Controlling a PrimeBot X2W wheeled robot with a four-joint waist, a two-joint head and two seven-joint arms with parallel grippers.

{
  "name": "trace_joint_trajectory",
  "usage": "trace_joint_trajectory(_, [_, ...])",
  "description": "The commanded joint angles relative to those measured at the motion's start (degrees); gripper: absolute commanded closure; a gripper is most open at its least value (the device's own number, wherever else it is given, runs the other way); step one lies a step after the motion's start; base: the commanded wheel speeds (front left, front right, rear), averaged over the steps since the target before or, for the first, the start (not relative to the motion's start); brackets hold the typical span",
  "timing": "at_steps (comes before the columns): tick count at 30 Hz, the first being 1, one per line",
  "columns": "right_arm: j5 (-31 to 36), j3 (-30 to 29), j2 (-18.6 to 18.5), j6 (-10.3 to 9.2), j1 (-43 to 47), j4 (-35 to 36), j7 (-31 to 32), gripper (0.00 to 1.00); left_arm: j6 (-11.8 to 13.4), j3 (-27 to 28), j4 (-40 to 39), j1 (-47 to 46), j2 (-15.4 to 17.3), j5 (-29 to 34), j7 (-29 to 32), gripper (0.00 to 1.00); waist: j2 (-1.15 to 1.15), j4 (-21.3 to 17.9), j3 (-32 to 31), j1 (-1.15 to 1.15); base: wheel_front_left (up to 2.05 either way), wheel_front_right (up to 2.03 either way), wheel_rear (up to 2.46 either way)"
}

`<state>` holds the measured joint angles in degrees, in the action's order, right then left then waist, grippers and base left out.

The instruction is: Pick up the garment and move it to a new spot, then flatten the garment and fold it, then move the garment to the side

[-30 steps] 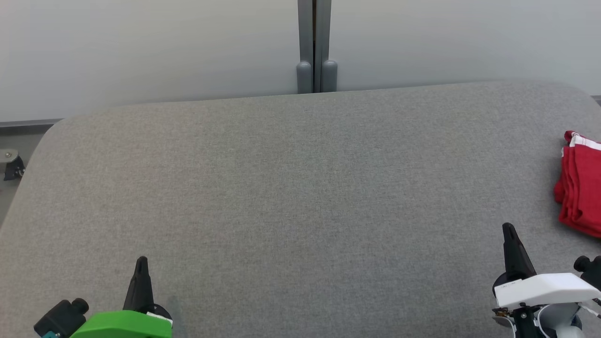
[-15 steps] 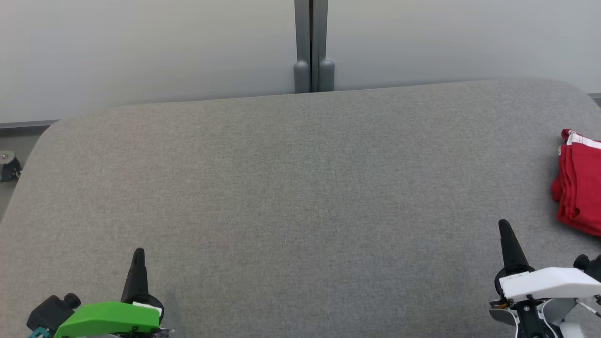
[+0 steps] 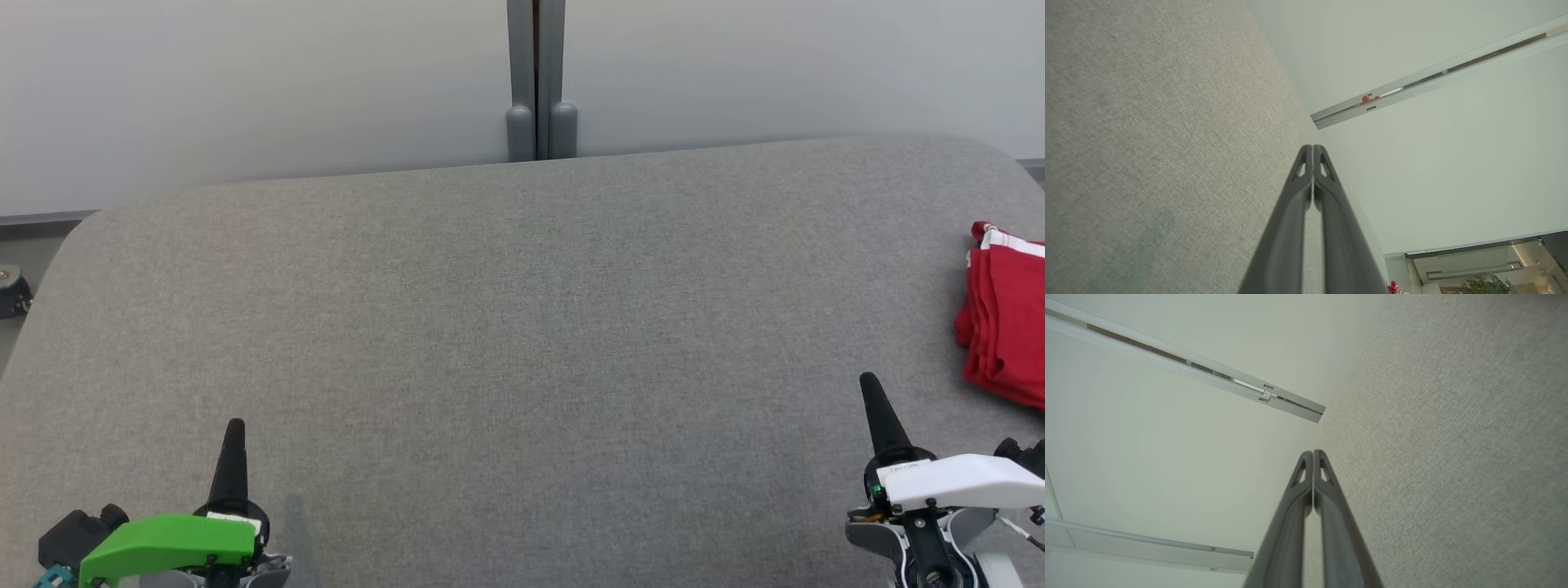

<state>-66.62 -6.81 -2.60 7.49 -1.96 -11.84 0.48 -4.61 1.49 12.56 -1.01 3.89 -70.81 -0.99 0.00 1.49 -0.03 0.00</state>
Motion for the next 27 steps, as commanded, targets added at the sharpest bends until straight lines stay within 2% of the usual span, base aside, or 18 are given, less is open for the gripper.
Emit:
trace_joint_trajectory(1, [-1.59,0.03,-0.36,0.02,-1.29,0.14,0.45,1.00,-0.52,0.33,-0.22,-1.49,0.39,-1.38,0.43,1.00,0.00,-0.04,0.01,0.00,0.00,0.00,0.00])
trace_joint_trajectory(27, [-15.48,0.17,-0.37,0.02,-3.27,-1.25,3.78,1.00,-2.01,2.24,0.75,-3.87,0.27,-13.79,3.94,1.00,0.00,-0.79,0.11,0.00,0.00,0.00,0.00])
